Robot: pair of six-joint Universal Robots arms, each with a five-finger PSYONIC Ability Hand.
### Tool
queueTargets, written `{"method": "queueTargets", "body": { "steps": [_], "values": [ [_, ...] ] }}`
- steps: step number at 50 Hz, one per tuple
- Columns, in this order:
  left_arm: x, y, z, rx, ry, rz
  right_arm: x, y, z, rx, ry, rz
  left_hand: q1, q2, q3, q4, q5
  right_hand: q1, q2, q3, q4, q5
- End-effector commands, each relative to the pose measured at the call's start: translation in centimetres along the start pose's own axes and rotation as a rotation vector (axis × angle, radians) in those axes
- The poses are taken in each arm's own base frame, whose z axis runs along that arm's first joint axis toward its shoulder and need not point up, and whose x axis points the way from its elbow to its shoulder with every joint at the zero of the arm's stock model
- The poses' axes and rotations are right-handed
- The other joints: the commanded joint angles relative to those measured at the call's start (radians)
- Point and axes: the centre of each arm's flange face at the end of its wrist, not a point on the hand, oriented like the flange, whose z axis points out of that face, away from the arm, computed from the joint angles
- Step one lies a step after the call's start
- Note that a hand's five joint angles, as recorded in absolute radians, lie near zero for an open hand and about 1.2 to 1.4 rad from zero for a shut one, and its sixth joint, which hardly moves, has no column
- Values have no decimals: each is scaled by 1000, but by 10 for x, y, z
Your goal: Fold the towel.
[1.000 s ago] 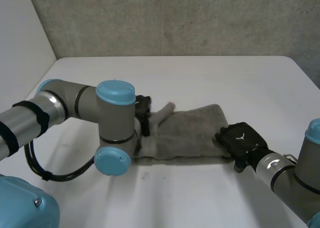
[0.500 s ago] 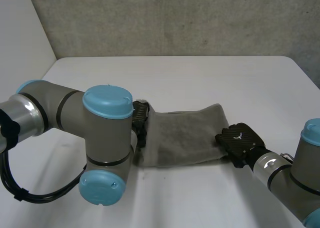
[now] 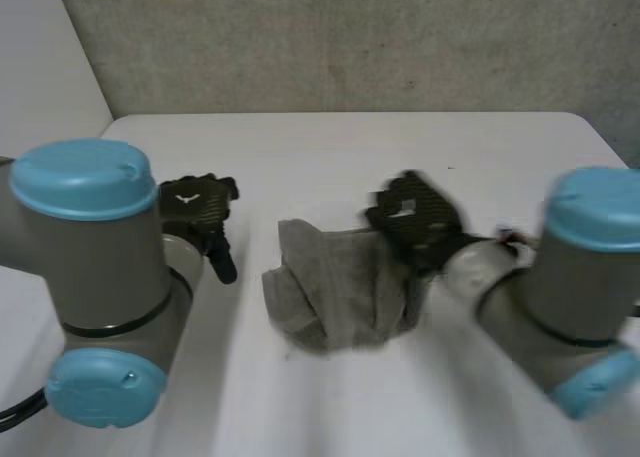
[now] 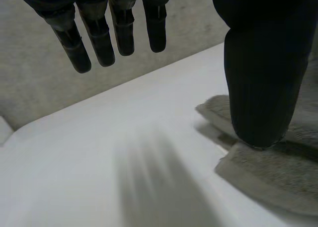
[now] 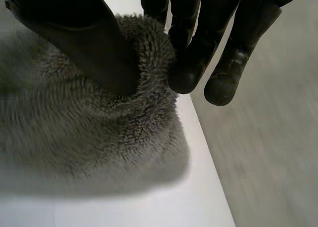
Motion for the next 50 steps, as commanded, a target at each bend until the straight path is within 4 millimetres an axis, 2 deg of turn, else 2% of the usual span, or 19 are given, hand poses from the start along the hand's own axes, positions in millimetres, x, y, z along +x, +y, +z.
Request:
{"method": "queueTargets", "body": {
  "steps": [1, 2, 6, 7, 8, 9, 12, 13, 15, 16, 18, 21, 24, 27, 32, 36, 40, 45, 50],
  "values": [
    [-23, 5, 2, -16, -62, -16, -112, -46, 3, 115, -367, -184, 28, 30, 29, 28, 35, 111, 145, 69, 58, 78],
    [-27, 7, 3, -18, -70, -19, -130, -43, 0, 105, -423, -254, 28, 30, 29, 28, 35, 111, 145, 69, 58, 78],
    [-30, 9, 5, -20, -57, -25, -142, -38, 1, 104, -443, -362, 28, 30, 29, 28, 35, 111, 145, 69, 58, 78],
    [-30, 10, 6, -19, -37, -27, -137, -40, 5, 94, -399, -371, 30, 33, 32, 31, 38, -393, -359, -436, -446, -427],
    [-28, 9, 6, -16, -14, -28, -129, -42, 8, 81, -343, -350, 28, 30, 30, 28, 35, -1110, -1076, -1153, -1164, -1144],
    [-28, 9, 6, -16, -14, -28, -129, -42, 8, 81, -343, -349, 28, 30, 29, 28, 35, -1110, -1076, -1153, -1164, -1144],
    [-22, 2, 7, 9, 49, -35, -85, -52, 9, 60, -158, -132, 31, 33, 32, 31, 38, -1110, -1076, -1153, -1164, -1144],
    [-22, 2, 7, 9, 49, -35, -85, -52, 9, 60, -157, -131, 31, 33, 32, 31, 38, -1110, -1076, -1153, -1164, -1144],
    [-16, -8, 6, 44, 83, -38, -51, -48, 1, 44, -76, 56, 31, 33, 32, 31, 38, -1110, -1076, -1153, -1164, -1144],
    [-16, -8, 6, 44, 83, -38, -51, -48, 1, 44, -75, 57, 31, 33, 32, 31, 38, -1110, -1076, -1153, -1164, -1144],
    [-10, -19, 4, 81, 113, -44, -24, -44, -10, 27, -11, 237, 31, 33, 32, 31, 38, -1110, -1076, -1153, -1164, -1144],
    [1, -25, 0, 106, 148, -46, -7, -34, -16, -3, 30, 397, 33, 36, 35, 34, 41, -1110, -1076, -1153, -1164, -1144],
    [8, -26, -2, 108, 170, -49, 2, -26, -16, -23, 59, 463, 33, 36, 35, 34, 41, -1110, -1076, -1153, -1164, -1144],
    [25, -15, -2, 79, 215, -79, 15, -5, -17, -92, 70, 591, 36, 39, 38, 37, 44, -1110, -1076, -1153, -1164, -1144],
    [42, 5, 2, 18, 248, -101, 17, 16, -13, -163, 13, 662, 39, 42, 41, 39, 47, -1110, -1076, -1153, -1164, -1144],
    [54, 30, 10, -51, 257, -97, 9, 30, 1, -194, -41, 740, 48, 50, 50, 48, 56, -1110, -1076, -1153, -1164, -1144],
    [56, 47, 16, -101, 246, -86, 1, 41, 12, -221, -62, 777, 48, 50, 50, 48, 56, -1110, -1076, -1153, -1164, -1144],
    [56, 77, 23, -173, 199, -55, -22, 58, 29, -283, -118, 771, 42, 45, 44, 42, 50, -1110, -1076, -1153, -1164, -1144],
    [57, 88, 25, -203, 195, -47, -32, 59, 33, -287, -150, 711, 42, 44, 44, 42, 50, -1110, -1076, -1153, -1164, -1144]
  ]
}}
